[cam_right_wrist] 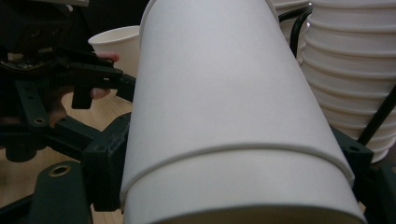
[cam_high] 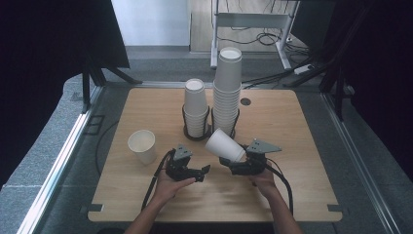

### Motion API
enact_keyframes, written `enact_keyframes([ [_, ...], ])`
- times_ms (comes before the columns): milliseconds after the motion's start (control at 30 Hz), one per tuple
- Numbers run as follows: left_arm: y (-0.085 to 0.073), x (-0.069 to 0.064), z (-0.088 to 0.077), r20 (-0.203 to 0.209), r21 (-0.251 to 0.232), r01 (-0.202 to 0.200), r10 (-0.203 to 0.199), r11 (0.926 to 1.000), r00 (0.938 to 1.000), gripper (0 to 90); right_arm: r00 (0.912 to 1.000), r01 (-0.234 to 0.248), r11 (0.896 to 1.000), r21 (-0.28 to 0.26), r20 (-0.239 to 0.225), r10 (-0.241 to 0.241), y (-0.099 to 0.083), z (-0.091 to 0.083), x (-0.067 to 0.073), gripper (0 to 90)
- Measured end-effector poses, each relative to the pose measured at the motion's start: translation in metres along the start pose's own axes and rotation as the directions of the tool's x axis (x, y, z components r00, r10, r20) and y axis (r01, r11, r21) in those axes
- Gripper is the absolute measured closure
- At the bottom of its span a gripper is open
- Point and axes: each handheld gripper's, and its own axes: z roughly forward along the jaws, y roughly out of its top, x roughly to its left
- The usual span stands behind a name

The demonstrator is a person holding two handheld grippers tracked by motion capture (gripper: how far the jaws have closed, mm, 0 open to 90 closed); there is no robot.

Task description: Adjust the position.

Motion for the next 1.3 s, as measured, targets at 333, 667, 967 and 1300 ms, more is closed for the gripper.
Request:
enact_keyframes([
  [333,0.002,0.006,-0.003,0.041,-0.031,0.067,-0.066,0.9973,0.9970,8.4,1.0000,0.004,0.999,-0.048,0.006,-0.003,0.001,-0.001,0.004,20.2],
  [667,0.004,0.014,-0.011,0.154,-0.091,0.187,-0.172,0.9782,0.9731,10.3,1.0000,-0.002,0.993,-0.114,0.009,0.004,-0.003,-0.004,0.006,20.3],
  [967,0.007,0.018,-0.013,0.313,-0.129,0.289,-0.238,0.9485,0.9195,9.1,0.9997,0.022,0.991,-0.135,0.008,-0.022,-0.006,-0.002,0.010,20.5],
  [1300,0.007,0.018,-0.006,0.367,-0.106,0.335,-0.276,0.9363,0.8882,8.9,0.9984,0.047,0.991,-0.127,-0.027,-0.050,-0.010,0.003,0.016,20.5],
])
